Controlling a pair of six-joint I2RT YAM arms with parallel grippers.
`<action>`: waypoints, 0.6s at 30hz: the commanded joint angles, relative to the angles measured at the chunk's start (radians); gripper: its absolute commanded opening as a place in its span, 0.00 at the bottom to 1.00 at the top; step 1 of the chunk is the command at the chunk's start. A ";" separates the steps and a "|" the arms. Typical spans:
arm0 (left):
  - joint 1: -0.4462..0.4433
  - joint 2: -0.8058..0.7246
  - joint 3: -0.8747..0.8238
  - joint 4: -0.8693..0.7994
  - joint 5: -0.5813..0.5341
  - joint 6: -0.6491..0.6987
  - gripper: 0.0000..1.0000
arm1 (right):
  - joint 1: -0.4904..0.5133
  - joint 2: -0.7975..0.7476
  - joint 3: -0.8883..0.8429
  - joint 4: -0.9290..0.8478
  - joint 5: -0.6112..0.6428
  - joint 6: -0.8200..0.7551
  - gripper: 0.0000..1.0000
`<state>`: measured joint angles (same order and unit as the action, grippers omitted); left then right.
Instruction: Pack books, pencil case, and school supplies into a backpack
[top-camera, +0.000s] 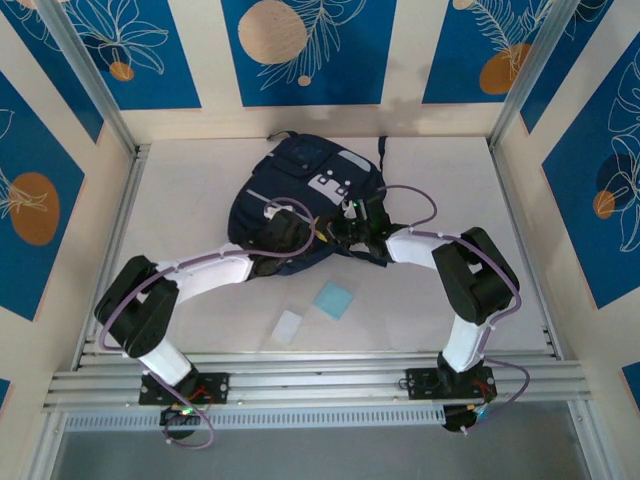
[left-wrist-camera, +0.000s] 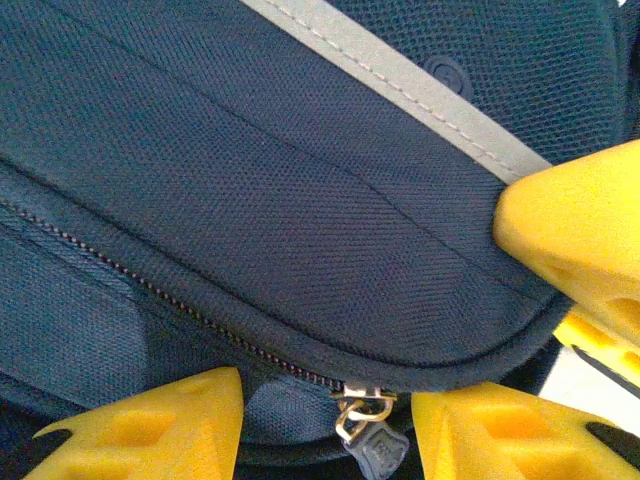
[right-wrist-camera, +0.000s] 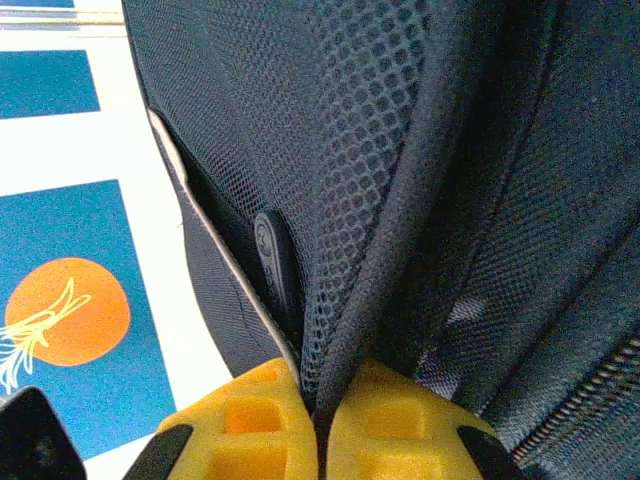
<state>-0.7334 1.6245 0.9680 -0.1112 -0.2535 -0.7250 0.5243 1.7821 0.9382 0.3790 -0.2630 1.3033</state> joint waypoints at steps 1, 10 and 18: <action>0.000 0.047 0.032 0.078 -0.099 -0.020 0.47 | 0.039 -0.032 -0.012 0.119 -0.122 0.080 0.00; 0.004 0.085 0.074 0.017 -0.077 0.010 0.02 | 0.007 -0.010 -0.052 0.140 -0.125 0.060 0.00; 0.092 -0.041 0.061 -0.192 0.160 0.246 0.00 | -0.033 -0.049 0.021 -0.143 -0.091 -0.221 0.00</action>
<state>-0.7052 1.6421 1.0130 -0.1814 -0.1684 -0.6155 0.4995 1.7878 0.9195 0.3923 -0.2928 1.2316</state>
